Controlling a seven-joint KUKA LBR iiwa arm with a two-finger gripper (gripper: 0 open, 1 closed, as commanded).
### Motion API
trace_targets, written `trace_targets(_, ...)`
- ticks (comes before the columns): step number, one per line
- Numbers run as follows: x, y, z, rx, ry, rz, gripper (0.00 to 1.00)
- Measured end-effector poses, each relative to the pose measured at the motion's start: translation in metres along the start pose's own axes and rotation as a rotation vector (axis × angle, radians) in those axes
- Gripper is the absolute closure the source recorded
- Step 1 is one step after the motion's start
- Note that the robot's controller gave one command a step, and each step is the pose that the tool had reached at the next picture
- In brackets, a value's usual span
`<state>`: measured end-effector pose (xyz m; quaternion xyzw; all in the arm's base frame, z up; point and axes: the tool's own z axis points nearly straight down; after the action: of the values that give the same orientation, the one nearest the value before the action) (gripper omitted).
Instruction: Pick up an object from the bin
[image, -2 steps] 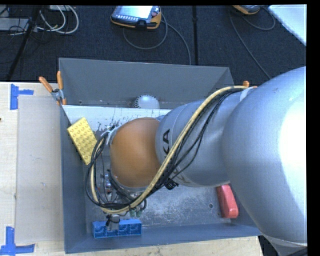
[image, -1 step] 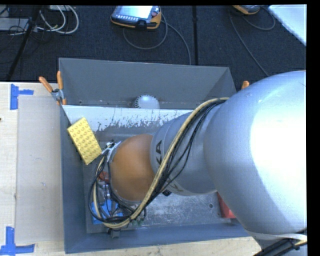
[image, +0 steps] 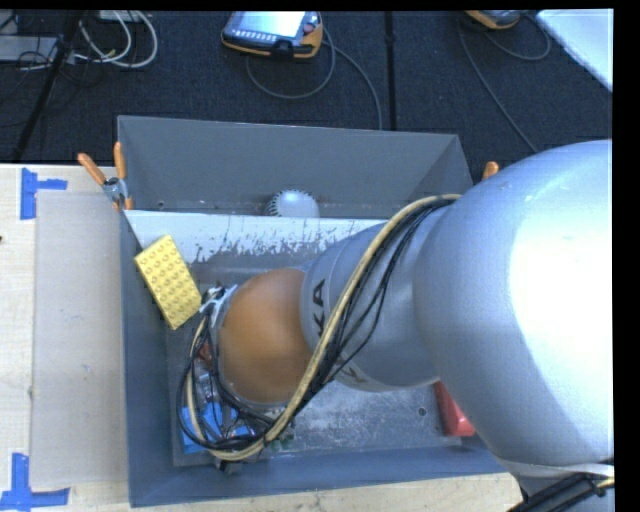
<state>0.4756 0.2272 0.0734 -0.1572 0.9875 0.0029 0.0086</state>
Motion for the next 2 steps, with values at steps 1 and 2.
trace_targets(1,-0.0016,-0.003,0.0003,0.001,-0.003,0.069,0.0)
trace_targets(2,-0.0007,-0.0006,0.0003,0.0,-0.002,0.004,1.0)
